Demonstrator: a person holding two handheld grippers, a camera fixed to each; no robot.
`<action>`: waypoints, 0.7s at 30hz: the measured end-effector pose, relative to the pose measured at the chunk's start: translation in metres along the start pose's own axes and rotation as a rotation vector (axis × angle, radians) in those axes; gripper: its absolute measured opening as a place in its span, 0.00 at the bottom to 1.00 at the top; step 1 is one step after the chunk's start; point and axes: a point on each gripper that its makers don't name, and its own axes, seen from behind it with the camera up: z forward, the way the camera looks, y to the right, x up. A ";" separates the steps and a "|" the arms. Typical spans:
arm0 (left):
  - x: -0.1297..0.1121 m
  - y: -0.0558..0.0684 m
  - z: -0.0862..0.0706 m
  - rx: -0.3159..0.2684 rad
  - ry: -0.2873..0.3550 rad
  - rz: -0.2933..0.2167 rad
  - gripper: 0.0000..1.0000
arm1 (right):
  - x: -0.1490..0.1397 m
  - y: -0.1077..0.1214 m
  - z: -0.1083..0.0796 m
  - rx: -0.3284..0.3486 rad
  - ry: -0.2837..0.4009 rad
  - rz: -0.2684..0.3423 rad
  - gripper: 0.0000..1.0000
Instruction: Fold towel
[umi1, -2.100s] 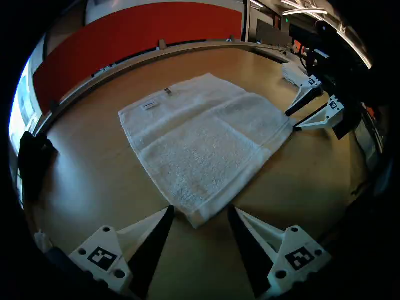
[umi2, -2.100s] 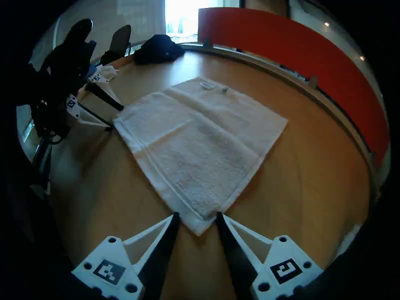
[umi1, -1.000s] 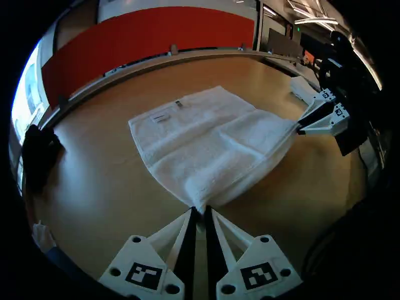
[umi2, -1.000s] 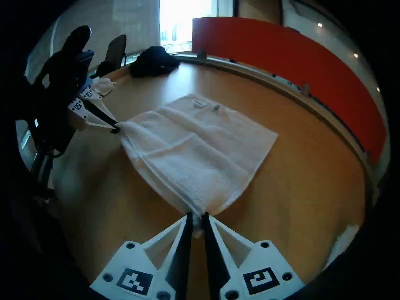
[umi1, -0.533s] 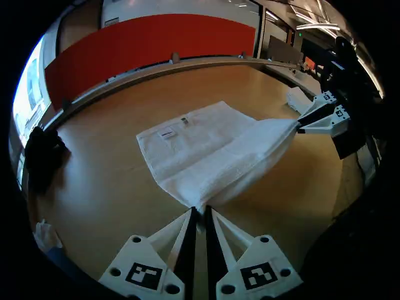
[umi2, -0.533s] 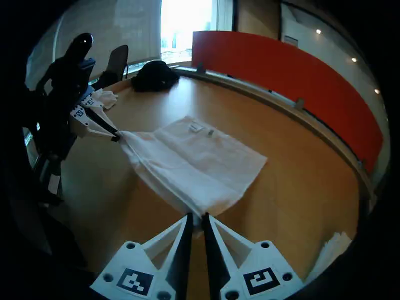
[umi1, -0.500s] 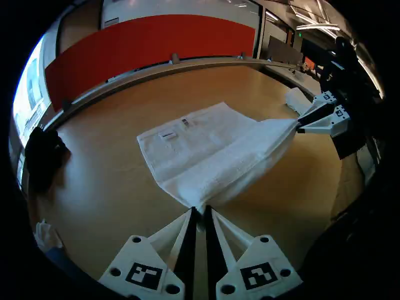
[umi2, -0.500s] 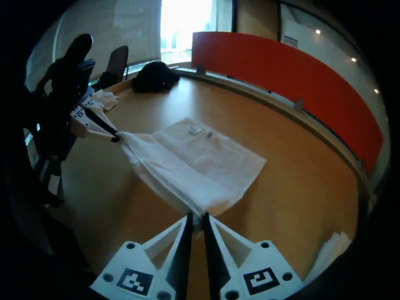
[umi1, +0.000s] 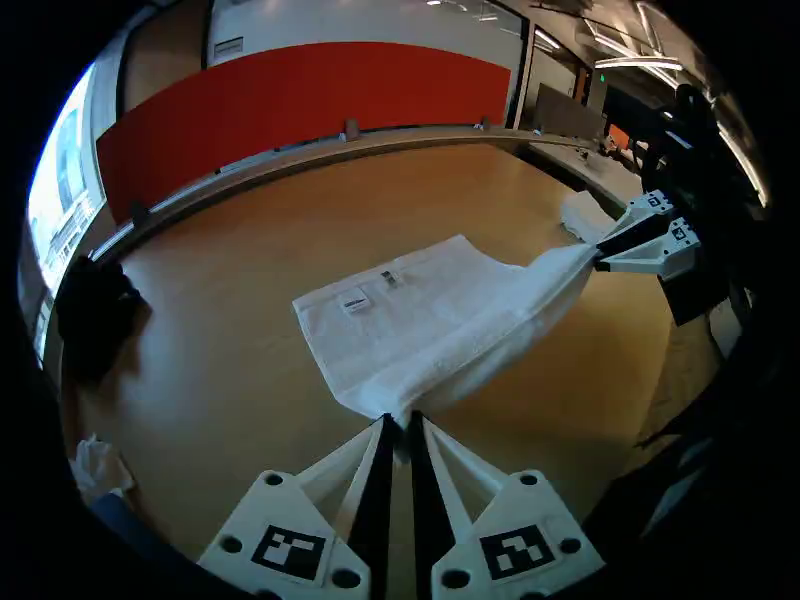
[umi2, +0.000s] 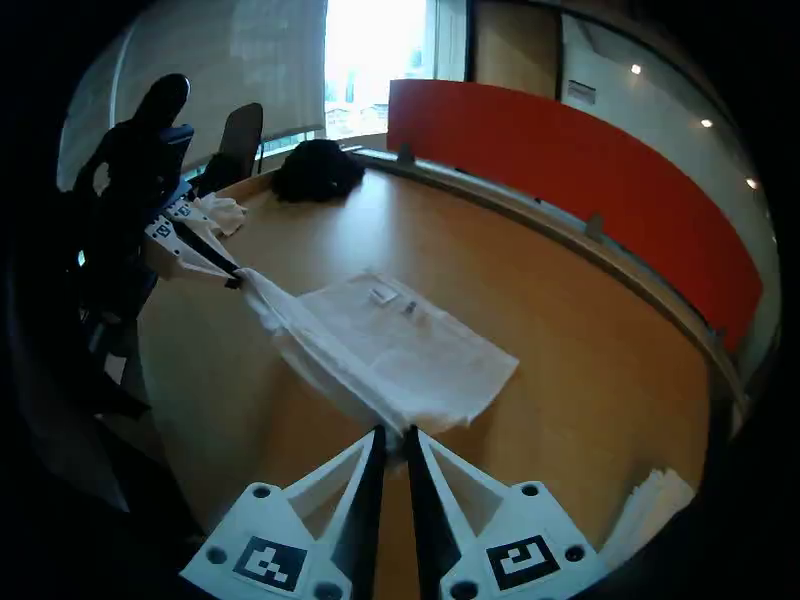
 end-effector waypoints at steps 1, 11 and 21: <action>0.000 0.001 -0.002 -0.001 -0.001 -0.001 0.12 | 0.001 -0.001 -0.002 0.000 0.000 -0.001 0.16; 0.002 0.010 -0.018 -0.011 -0.011 -0.011 0.11 | 0.013 -0.003 -0.016 -0.002 0.008 -0.001 0.16; 0.002 0.016 -0.028 -0.023 -0.018 -0.028 0.11 | 0.014 -0.009 -0.028 0.010 0.000 -0.010 0.16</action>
